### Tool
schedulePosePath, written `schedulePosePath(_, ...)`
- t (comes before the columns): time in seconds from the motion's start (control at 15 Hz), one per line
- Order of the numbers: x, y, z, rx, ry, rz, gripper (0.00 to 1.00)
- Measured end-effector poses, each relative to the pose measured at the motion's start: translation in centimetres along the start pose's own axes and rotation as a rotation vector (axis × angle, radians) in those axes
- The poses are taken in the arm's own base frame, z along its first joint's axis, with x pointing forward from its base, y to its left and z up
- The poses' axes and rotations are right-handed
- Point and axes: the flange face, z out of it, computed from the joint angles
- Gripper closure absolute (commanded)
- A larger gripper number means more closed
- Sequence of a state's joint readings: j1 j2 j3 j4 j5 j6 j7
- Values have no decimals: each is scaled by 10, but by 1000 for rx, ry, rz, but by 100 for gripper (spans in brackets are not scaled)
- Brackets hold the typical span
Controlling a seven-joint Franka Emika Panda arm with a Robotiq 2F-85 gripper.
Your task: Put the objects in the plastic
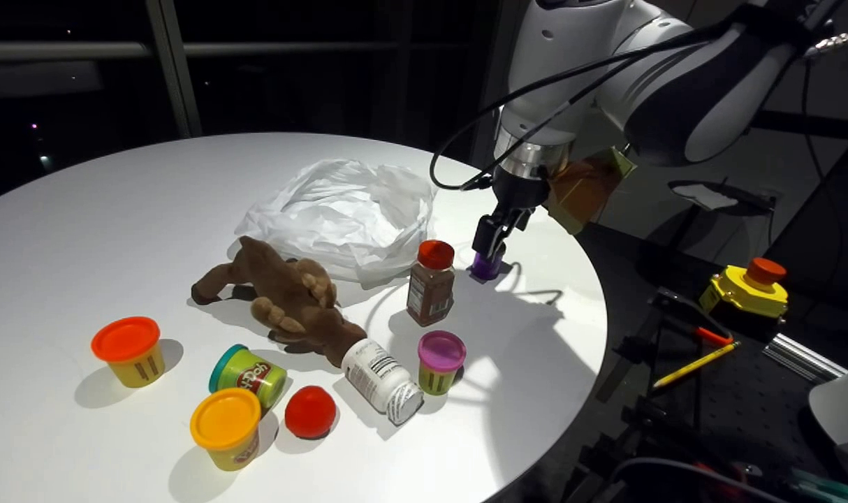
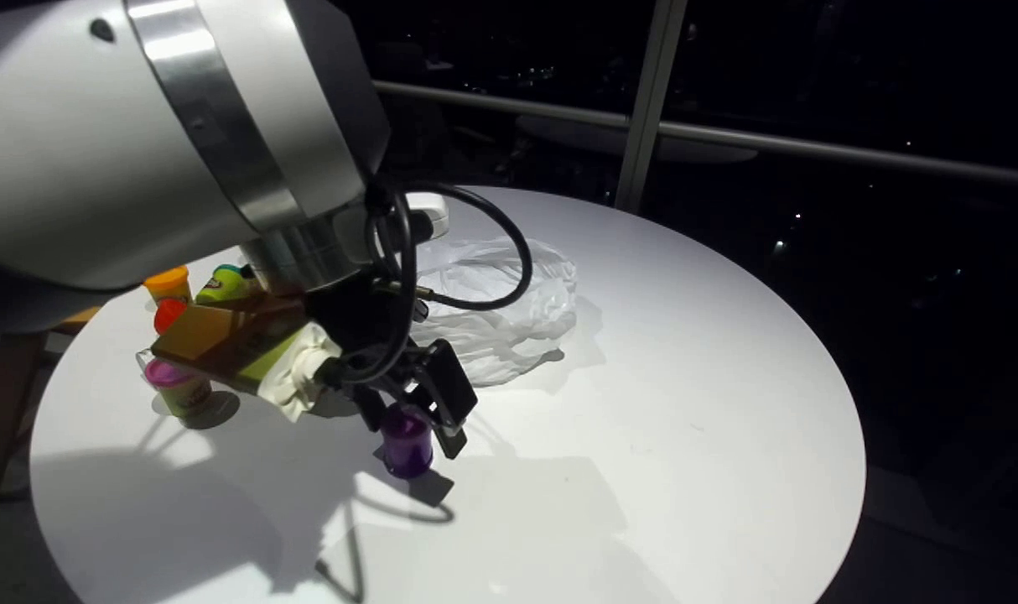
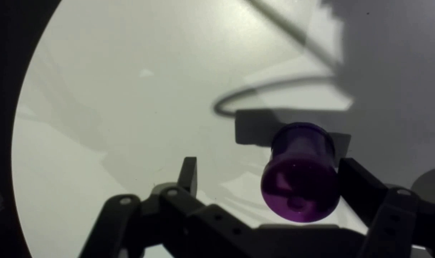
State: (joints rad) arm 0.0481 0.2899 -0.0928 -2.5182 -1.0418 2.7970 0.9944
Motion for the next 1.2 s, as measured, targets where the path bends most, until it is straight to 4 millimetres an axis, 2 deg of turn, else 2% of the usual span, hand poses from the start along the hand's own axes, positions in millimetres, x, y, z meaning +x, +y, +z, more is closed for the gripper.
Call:
schedulePosePath(0.4, 1, 8, 15, 50, -39, 2, 0)
schedulePosePath(0.47, 1, 7, 17, 66, -49, 1, 3)
schedulePosePath(0.53, 2, 7, 20, 81, -57, 1, 26)
schedulePosePath(0.67, 6, 5, 24, 103, -69, 5, 30)
schedulePosePath(1.07, 19, 7, 22, 130, -66, 16, 76)
schedulePosePath(1.2, 19, 11, 21, 129, -73, 10, 76)
